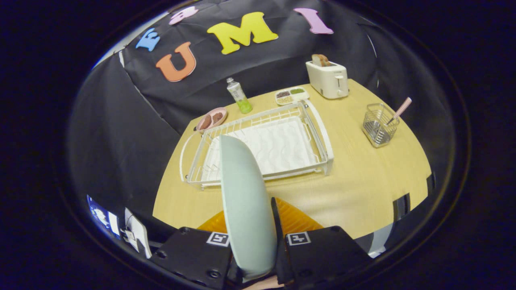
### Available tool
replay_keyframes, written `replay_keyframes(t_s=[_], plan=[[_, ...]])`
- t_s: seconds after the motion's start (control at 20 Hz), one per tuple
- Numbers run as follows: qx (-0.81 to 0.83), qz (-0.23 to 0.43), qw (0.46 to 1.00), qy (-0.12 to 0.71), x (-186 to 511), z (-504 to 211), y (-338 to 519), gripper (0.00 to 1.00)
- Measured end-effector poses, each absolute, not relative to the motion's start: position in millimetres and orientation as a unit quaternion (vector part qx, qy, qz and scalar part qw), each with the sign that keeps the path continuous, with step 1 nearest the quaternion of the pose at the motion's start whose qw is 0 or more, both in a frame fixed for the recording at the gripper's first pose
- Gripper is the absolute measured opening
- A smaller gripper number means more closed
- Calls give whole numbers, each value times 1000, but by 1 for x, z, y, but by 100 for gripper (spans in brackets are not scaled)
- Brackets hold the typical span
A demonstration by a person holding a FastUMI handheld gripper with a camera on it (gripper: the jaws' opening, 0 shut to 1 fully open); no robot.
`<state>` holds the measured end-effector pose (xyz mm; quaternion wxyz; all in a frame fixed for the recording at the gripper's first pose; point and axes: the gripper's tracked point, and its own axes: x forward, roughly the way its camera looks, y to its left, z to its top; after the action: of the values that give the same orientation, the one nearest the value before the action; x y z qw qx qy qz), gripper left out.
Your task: Take the plate from the dish rack, then take the spoon from the basket and place it into the plate.
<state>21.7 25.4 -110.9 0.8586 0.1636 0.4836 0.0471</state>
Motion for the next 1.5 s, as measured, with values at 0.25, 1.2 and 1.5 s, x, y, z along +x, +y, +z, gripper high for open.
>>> replay_keyframes(t_s=[0.25,1.2,1.5], plan=[[277,55,788,547,-13,-179,38,36],[354,35,779,516,19,-227,7,63],[262,83,868,414,19,-168,-15,80]])
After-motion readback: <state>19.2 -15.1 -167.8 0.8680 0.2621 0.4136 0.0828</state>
